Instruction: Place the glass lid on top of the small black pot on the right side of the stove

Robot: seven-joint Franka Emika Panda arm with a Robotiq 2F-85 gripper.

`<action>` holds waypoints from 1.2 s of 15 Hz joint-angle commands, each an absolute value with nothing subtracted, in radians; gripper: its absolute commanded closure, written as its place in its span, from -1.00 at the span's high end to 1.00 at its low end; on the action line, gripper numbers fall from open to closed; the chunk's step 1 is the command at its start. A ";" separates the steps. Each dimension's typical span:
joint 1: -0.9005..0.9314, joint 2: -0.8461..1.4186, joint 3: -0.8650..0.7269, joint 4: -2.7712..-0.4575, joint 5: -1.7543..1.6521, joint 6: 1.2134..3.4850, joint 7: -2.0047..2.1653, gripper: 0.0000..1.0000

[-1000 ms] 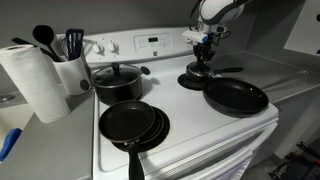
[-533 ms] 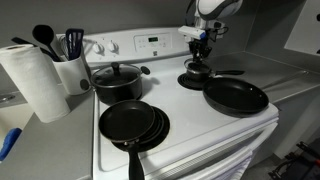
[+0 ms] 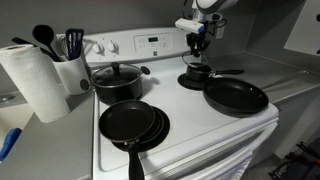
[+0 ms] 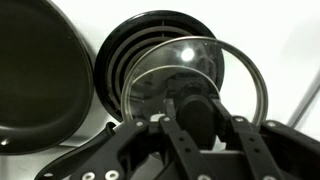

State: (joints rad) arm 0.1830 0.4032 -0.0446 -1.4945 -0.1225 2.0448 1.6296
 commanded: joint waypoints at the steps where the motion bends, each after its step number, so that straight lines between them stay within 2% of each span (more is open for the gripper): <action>1: 0.187 0.435 -0.055 -1.459 -0.177 2.043 1.656 -0.71; 18: 0.194 0.625 -0.072 -1.225 -0.201 1.983 1.667 -0.71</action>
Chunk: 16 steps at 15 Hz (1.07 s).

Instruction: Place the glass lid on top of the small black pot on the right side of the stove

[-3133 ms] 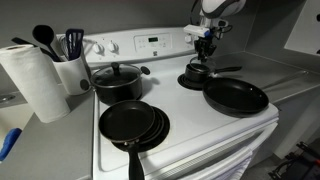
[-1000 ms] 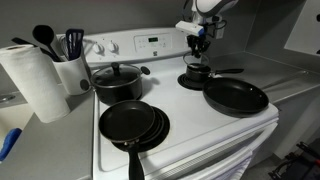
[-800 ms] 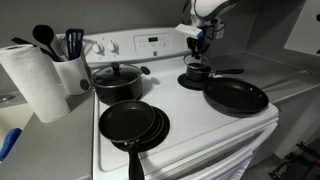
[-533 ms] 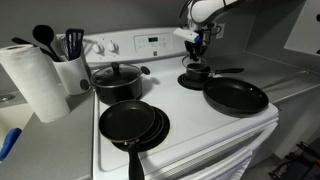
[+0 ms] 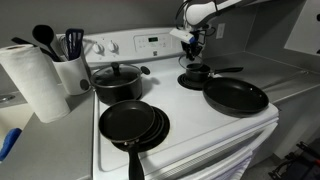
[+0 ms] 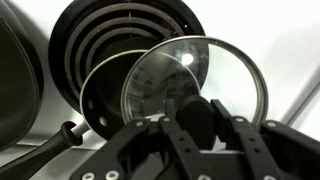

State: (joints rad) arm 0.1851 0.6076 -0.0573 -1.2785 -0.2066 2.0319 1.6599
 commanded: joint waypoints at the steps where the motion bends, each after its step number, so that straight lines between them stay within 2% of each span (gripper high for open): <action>1: 0.193 0.625 -0.072 -1.220 -0.200 1.964 1.664 -0.71; 16: 0.165 0.561 -0.078 -1.314 -0.183 1.899 1.665 -0.71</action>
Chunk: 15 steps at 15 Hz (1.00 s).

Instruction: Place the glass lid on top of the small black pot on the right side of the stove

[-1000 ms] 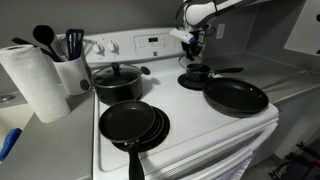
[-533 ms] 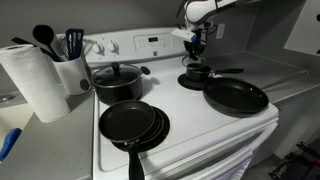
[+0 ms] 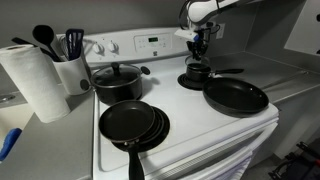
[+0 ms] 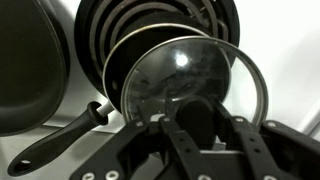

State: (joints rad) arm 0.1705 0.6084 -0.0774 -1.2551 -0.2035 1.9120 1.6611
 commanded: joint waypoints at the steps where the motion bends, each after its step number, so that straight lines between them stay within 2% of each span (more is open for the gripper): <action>1: 0.163 0.557 -0.076 -1.328 -0.178 1.902 1.664 -0.71; 15: 0.144 0.529 -0.052 -1.372 -0.043 1.829 1.629 -0.71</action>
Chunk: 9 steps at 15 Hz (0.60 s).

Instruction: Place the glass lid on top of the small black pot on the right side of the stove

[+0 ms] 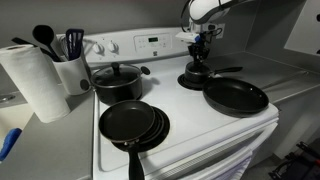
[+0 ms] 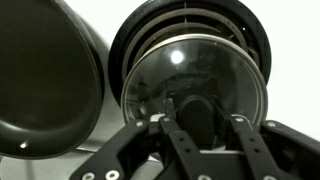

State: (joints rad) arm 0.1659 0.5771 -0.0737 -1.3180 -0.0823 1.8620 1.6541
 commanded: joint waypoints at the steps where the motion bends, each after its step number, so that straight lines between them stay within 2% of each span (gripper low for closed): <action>1: 0.142 0.526 -0.051 -1.375 -0.033 1.827 1.629 -0.71; 9: 0.141 0.449 -0.054 -1.546 0.036 1.952 1.671 -0.71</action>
State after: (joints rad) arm 0.1577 0.5281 -0.0713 -1.4115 0.0059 1.8798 1.6568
